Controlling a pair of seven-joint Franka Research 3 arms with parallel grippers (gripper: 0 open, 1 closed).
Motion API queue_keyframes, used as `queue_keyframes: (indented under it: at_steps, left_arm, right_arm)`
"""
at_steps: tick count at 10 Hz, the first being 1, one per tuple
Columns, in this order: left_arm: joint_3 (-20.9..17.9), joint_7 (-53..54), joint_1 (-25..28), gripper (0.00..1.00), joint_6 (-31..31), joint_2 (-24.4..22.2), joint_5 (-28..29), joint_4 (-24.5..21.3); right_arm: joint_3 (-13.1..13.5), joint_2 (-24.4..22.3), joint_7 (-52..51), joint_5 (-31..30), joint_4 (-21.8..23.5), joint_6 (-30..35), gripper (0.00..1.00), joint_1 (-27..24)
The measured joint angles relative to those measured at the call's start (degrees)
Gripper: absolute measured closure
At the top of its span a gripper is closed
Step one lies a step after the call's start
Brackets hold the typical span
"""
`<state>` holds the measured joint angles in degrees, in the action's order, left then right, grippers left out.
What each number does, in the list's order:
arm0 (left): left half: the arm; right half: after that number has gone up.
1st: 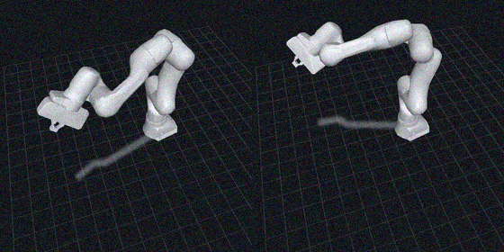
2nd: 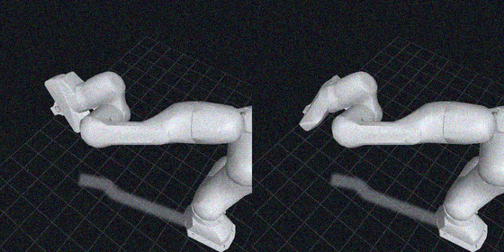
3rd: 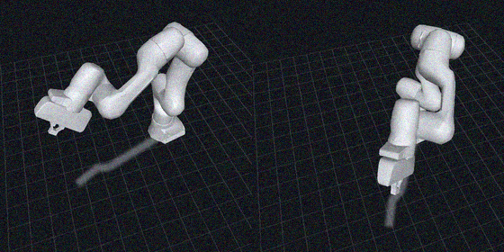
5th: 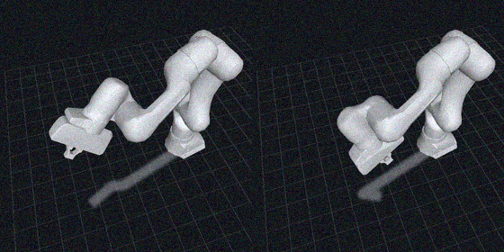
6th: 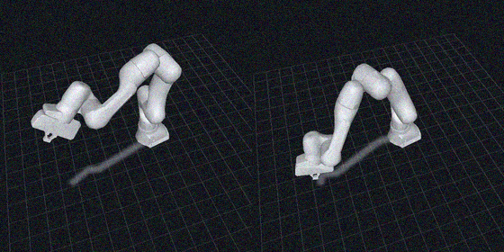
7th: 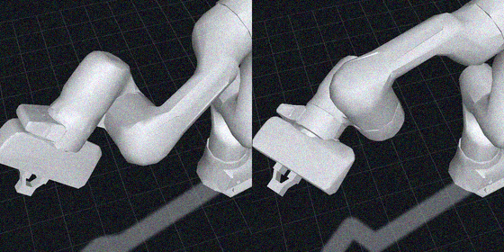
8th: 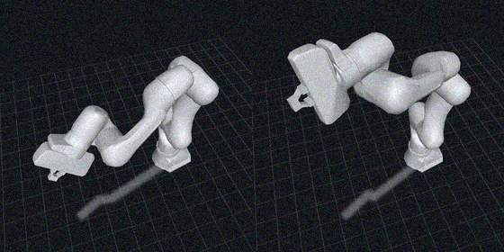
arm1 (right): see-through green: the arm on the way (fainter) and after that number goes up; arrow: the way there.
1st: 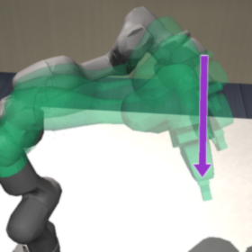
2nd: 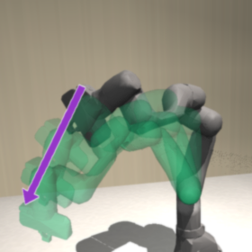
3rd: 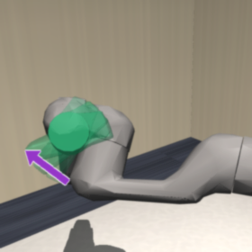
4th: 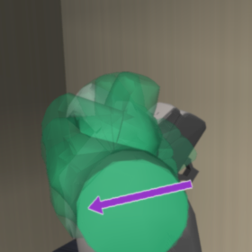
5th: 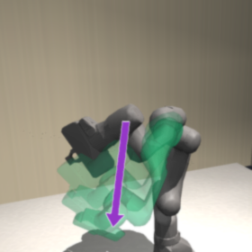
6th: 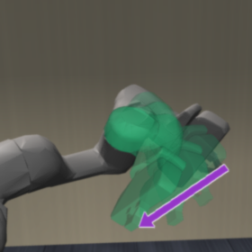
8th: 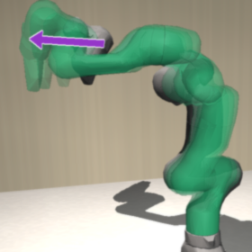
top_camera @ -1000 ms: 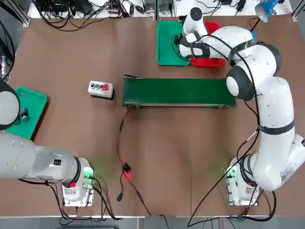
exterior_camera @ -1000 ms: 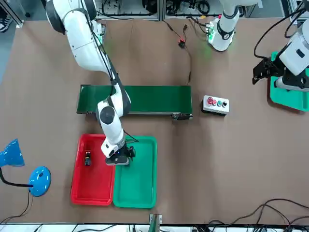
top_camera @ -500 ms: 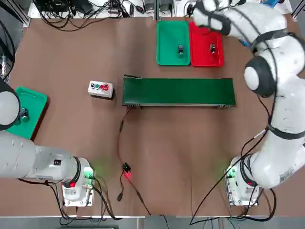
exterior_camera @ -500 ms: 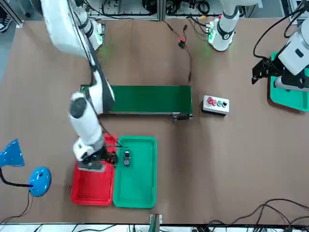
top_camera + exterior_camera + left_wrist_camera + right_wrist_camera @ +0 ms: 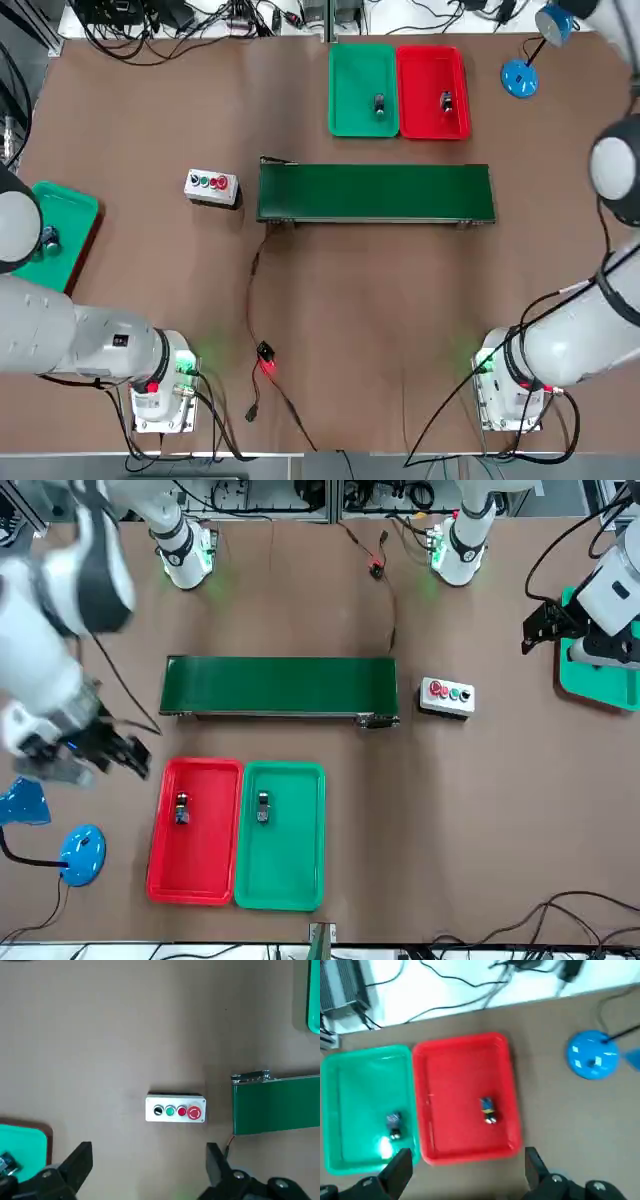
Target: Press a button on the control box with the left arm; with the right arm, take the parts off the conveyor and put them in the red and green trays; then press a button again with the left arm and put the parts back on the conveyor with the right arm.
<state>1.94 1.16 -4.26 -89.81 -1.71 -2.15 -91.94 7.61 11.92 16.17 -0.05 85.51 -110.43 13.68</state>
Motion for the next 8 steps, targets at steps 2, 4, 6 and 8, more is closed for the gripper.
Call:
queue_keyframes:
  at_steps: [2,4,6,8]
  left_arm:
    - [0.00,0.00,0.00,0.00,0.00,0.01,0.00,0.00]
    - [0.00,0.00,0.01,0.00,0.00,0.01,0.00,0.01]
    - [0.00,0.00,0.00,0.00,0.00,0.01,0.00,0.01]
    - [0.00,0.00,-0.01,0.00,0.00,0.01,0.00,0.01]
  right_arm:
    - [-0.05,-6.68,-2.32,0.75,0.48,7.26,0.01,-3.29]
    - [-0.07,-11.12,-6.95,5.42,1.22,13.05,0.01,-6.18]
    - [-0.07,-13.18,-9.91,6.66,2.08,15.29,0.01,-8.40]
    - [-0.21,-13.29,-9.98,6.65,2.50,15.05,0.01,-8.53]
